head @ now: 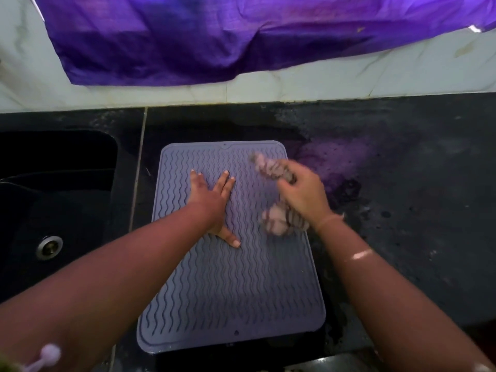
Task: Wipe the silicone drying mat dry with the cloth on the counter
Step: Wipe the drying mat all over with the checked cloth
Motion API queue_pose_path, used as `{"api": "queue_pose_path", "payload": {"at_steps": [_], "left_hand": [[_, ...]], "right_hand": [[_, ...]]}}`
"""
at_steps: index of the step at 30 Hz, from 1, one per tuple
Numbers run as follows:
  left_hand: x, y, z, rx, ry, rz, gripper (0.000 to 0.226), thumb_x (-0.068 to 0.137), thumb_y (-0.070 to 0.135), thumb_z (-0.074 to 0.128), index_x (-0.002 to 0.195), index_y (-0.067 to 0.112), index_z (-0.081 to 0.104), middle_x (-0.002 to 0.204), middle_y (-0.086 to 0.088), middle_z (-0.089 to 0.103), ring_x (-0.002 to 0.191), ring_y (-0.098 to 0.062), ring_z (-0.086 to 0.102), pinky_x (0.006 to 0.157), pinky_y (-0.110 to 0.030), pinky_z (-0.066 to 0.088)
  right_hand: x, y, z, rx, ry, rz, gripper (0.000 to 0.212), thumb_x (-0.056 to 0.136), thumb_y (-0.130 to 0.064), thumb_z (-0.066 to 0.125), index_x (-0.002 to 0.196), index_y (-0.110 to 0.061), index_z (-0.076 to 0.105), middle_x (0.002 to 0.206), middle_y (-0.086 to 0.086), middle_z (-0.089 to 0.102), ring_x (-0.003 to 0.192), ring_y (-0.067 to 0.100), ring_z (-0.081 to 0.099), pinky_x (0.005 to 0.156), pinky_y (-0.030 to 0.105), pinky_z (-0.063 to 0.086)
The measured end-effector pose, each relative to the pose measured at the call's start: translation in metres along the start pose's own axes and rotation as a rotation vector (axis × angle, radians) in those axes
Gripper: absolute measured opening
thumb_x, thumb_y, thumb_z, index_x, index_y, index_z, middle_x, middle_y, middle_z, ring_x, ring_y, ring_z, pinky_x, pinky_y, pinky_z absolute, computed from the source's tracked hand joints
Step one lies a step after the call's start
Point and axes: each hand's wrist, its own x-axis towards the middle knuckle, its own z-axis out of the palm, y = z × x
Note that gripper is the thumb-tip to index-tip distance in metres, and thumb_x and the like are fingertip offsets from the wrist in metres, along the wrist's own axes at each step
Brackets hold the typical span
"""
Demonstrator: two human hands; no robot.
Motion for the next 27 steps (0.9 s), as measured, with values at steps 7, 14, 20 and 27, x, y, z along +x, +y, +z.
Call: {"api": "queue_pose_path", "payload": {"at_steps": [7,14,20,27], "left_hand": [[0.001,0.0,0.0,-0.005,-0.01,-0.002,0.15,0.042,0.096,0.045,0.143,0.016,-0.03,0.154,-0.007,-0.028,0.139,-0.051,-0.007,0.11,-0.064,-0.006],[0.003,0.001,0.001,0.002,-0.012,-0.013,0.152,0.038,0.098,0.042,0.142,0.016,-0.032,0.154,-0.006,-0.029,0.139,-0.051,-0.007,0.109,-0.066,-0.006],[0.002,0.0,0.002,-0.006,0.005,0.002,0.152,0.038,0.098,0.041,0.142,0.015,-0.032,0.153,-0.007,-0.029,0.139,-0.052,-0.006,0.109,-0.066,-0.006],[-0.001,-0.001,0.002,-0.046,0.005,-0.007,0.151,0.038,0.097,0.043,0.143,0.018,-0.031,0.154,-0.004,-0.029,0.14,-0.05,-0.009,0.108,-0.067,-0.009]], "right_hand": [[0.099,-0.003,0.031,-0.372,-0.225,0.252,0.051,0.09,-0.034,0.045,0.14,-0.024,0.038,0.141,0.014,0.039,0.128,0.038,0.036,0.105,0.048,0.035],[0.043,0.004,0.04,-0.677,-0.064,0.184,0.052,0.087,-0.032,0.052,0.131,-0.008,0.039,0.128,0.018,0.041,0.116,0.04,0.041,0.087,0.046,0.042],[-0.054,0.019,0.015,-0.648,-0.094,-0.129,0.048,0.079,-0.021,0.053,0.127,-0.016,0.053,0.101,0.016,0.053,0.087,0.035,0.052,0.069,0.038,0.042],[-0.121,0.026,0.001,-0.537,-0.183,-0.149,0.043,0.071,-0.028,0.059,0.113,-0.023,0.065,0.088,0.005,0.057,0.077,0.027,0.058,0.064,0.033,0.048]]}}
